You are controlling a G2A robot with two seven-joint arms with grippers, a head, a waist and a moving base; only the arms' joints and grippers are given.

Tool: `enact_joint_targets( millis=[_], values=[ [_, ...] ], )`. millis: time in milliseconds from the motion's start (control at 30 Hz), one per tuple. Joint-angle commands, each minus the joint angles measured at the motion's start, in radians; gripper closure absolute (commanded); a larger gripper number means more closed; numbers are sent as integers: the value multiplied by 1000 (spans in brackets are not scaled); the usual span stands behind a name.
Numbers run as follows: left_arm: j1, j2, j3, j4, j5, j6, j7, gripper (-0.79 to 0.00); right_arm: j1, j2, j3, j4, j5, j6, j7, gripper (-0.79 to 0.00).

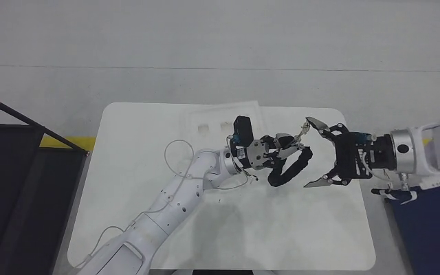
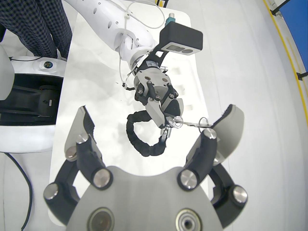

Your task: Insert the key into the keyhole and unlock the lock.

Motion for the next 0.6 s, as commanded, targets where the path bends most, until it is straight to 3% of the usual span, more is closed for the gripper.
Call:
enact_joint_targets(
  millis=[0, 567],
  values=[
    [0, -1, -1, 1, 1, -3, 1, 0, 5, -3, -6, -1, 0, -7, 12, -785],
    [3, -5, -9, -3, 21, -18, -27, 0, 75, -27, -30, 0, -80, -20, 107, -785]
  ],
)
